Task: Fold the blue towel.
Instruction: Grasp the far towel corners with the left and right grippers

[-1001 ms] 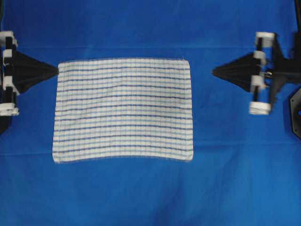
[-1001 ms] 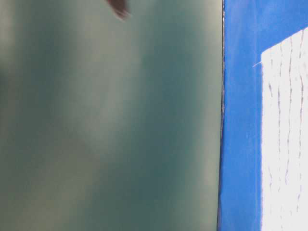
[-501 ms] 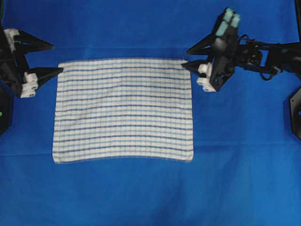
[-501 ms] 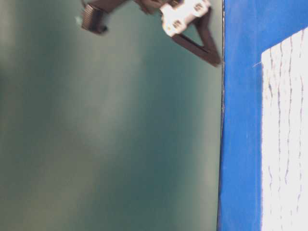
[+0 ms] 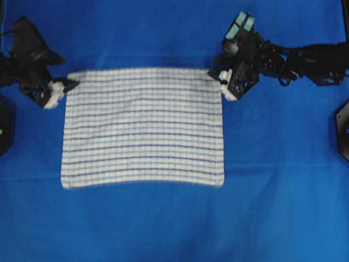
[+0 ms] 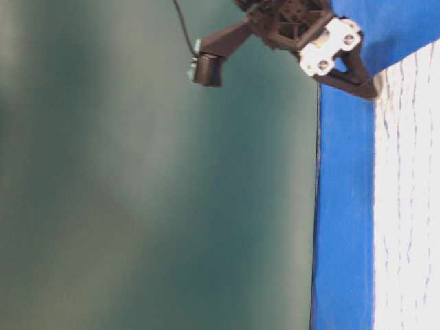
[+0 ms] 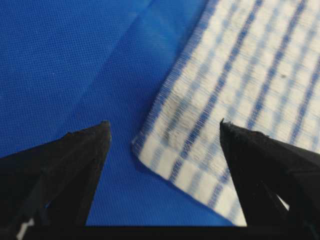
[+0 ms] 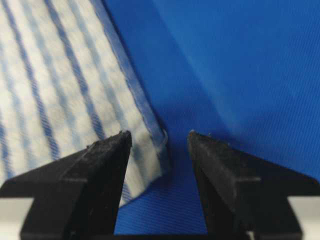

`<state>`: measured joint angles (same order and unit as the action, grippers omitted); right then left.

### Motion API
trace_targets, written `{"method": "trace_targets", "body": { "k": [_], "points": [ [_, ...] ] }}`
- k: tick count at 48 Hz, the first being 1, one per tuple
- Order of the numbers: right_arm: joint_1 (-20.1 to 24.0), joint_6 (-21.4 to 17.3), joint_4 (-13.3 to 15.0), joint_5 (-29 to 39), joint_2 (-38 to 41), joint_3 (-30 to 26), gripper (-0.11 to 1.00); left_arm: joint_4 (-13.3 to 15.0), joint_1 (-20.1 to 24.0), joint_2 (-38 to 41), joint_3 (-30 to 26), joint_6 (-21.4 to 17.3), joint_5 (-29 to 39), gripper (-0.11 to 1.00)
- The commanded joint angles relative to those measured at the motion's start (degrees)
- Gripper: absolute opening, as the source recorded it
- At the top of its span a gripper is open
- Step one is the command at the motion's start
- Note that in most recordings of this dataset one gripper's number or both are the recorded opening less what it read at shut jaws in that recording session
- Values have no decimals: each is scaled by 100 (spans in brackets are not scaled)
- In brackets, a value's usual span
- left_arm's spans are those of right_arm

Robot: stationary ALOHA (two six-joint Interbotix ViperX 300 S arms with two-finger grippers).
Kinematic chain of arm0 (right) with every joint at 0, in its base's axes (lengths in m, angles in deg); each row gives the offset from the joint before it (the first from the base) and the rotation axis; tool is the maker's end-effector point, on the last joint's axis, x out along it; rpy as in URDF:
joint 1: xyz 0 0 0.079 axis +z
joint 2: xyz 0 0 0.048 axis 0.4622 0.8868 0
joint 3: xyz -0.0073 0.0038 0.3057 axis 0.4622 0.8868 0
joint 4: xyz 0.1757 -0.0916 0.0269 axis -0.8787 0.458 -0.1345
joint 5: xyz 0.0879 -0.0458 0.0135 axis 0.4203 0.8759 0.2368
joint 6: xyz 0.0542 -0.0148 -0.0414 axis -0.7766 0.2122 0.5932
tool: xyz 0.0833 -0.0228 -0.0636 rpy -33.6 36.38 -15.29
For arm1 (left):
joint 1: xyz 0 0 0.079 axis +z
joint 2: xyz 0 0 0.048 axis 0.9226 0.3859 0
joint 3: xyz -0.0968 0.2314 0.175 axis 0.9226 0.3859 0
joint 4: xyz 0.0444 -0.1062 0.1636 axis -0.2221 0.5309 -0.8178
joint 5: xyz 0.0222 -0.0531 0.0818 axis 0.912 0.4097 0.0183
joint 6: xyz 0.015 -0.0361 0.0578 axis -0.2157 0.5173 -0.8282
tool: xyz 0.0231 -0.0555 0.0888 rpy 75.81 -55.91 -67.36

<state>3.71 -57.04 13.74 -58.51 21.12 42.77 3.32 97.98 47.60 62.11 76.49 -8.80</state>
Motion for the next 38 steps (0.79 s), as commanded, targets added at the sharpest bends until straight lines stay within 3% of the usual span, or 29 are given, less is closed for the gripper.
{"method": "trace_targets", "body": {
  "k": [1,15,20,27,33,38],
  "points": [
    [-53,-9,-18,-35,35,-114,55,9,105,316,-176,-26,-229,83],
    [-79,-9,-18,-18,185,-176,52,0,299,1143,-545,-97,-44,80],
    [-70,26,0,0,185,-176,41,9,290,1310,-677,-105,229,73],
    [-26,62,9,141,185,-167,5,0,255,1345,-782,-114,589,32],
    [-26,62,18,220,176,-167,4,0,149,1345,-791,-114,624,5],
    [-18,53,18,211,141,-176,4,0,44,1336,-800,-105,650,0]
  ]
}}
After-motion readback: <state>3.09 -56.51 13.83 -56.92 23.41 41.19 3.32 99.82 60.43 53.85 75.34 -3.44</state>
